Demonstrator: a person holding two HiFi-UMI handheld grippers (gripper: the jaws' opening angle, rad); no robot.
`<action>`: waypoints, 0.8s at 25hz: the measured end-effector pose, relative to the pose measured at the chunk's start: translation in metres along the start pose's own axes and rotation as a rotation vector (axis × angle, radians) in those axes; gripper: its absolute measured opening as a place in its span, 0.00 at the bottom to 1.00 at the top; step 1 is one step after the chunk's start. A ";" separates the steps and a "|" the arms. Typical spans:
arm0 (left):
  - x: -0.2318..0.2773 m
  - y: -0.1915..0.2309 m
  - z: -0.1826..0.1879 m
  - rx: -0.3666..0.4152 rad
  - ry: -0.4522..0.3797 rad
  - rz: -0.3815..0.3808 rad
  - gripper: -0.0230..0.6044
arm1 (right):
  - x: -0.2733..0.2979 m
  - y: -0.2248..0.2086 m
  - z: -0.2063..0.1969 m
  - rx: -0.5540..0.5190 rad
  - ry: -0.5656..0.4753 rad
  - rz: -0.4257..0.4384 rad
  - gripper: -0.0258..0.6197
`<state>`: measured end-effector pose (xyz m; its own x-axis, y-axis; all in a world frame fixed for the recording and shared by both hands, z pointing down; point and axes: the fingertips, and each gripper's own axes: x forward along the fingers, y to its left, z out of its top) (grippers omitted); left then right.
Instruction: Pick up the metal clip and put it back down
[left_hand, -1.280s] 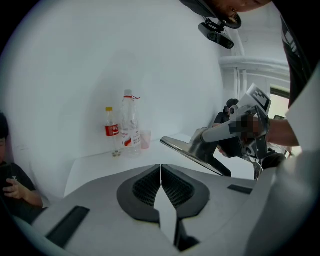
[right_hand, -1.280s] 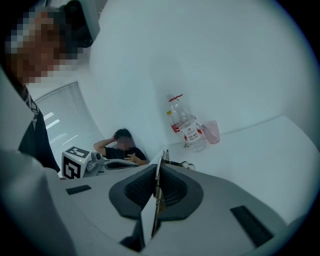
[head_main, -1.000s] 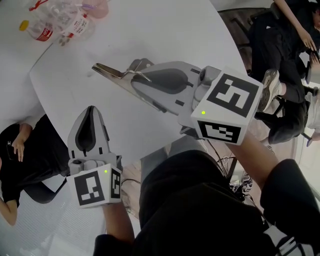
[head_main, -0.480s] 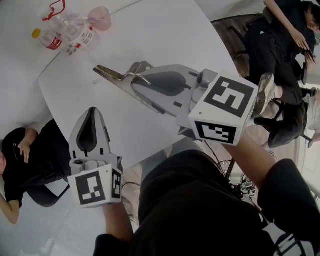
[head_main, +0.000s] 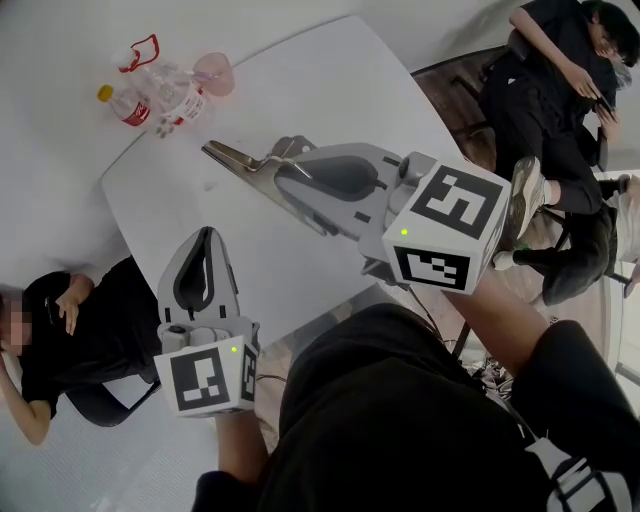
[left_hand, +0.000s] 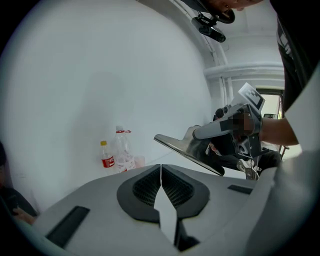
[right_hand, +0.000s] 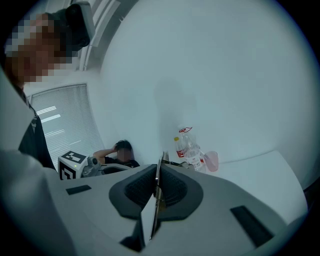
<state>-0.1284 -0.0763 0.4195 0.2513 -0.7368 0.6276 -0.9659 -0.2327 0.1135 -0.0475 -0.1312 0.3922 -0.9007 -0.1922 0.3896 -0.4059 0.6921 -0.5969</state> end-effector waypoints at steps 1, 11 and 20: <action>-0.003 0.000 0.003 0.004 -0.005 0.001 0.07 | -0.003 0.003 0.004 -0.006 -0.005 -0.002 0.09; -0.025 0.007 0.023 0.032 -0.077 -0.005 0.07 | -0.017 0.019 0.032 -0.082 -0.062 -0.044 0.09; -0.046 0.017 0.042 0.059 -0.164 0.004 0.07 | -0.031 0.042 0.053 -0.143 -0.118 -0.075 0.09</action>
<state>-0.1542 -0.0733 0.3604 0.2593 -0.8305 0.4931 -0.9627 -0.2630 0.0634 -0.0452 -0.1335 0.3182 -0.8839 -0.3217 0.3393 -0.4543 0.7626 -0.4605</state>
